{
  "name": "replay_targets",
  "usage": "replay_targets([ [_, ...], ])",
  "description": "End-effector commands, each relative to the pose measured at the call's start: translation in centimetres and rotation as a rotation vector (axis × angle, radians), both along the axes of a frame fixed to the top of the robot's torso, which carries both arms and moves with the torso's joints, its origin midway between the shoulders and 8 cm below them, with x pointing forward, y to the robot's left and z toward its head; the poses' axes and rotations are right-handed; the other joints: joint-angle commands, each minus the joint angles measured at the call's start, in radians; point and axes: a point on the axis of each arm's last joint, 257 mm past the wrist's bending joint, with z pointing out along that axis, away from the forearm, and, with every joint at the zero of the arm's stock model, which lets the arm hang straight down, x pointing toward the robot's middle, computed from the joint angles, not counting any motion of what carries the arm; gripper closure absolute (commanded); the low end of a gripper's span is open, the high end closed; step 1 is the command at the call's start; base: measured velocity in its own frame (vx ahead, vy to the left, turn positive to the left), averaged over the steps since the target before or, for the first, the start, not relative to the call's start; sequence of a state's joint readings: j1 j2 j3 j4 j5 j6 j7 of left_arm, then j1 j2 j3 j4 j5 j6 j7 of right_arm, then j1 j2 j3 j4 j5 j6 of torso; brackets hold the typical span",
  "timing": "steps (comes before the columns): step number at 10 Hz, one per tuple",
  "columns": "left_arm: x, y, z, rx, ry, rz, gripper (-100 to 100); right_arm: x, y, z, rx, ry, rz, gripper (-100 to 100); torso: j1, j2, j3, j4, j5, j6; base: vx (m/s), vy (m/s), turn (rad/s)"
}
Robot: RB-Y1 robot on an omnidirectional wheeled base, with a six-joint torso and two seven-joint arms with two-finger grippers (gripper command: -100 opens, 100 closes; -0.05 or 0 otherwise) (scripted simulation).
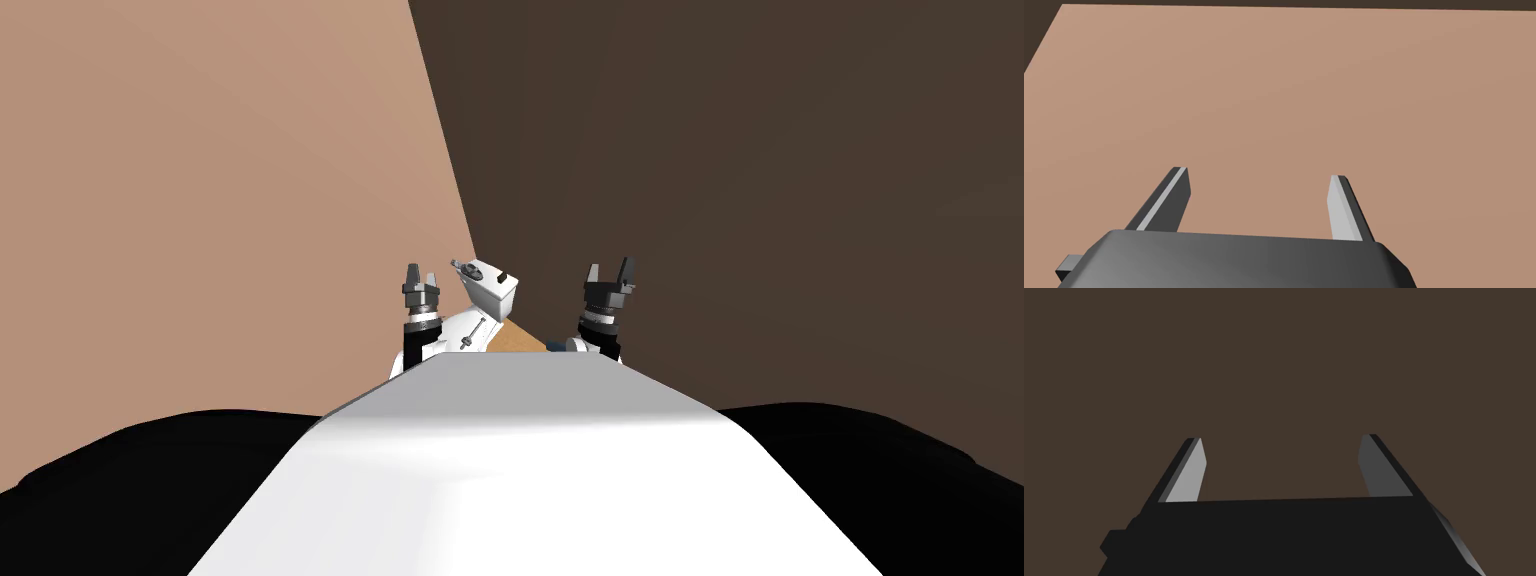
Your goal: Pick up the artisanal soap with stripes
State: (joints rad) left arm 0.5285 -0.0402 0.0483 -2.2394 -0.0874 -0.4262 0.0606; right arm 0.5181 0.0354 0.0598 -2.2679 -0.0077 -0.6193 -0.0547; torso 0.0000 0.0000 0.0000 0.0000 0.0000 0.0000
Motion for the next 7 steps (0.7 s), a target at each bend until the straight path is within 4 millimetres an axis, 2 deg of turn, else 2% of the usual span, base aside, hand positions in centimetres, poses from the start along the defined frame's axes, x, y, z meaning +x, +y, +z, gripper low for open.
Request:
replay_targets([
  [1, 0.6, -0.1, -0.6, 0.019, 0.019, -0.021, -100, 0.0, 0.0, 0.0, 0.0, 0.0, 0.0, 0, 0.0, 0.0, 0.0, 0.0, 0.0, 0.0, -0.007, -0.015, -0.021],
  [3, 1.8, 0.2, -1.9, 0.036, 0.059, -0.05, -100, 0.0, 0.0, 0.0, 0.0, 0.0, 0.0, 0, -0.001, 0.001, 0.001, 0.0, 0.0, 0.0, -0.025, -0.036, -0.034],
  [6, 4.6, 1.5, -4.2, 0.023, 0.133, -0.082, -100, 0.0, 0.0, 0.0, 0.0, 0.0, 0.0, 0, -0.004, 0.003, 0.001, 0.001, -0.001, 0.0, -0.044, -0.058, -0.054],
  [7, 4.7, 1.7, -4.9, 0.02, 0.148, -0.08, -100, 0.0, 0.0, 0.0, 0.0, 0.0, 0.0, 0, -0.003, 0.002, 0.001, 0.001, -0.001, 0.0, -0.03, -0.036, -0.022],
])
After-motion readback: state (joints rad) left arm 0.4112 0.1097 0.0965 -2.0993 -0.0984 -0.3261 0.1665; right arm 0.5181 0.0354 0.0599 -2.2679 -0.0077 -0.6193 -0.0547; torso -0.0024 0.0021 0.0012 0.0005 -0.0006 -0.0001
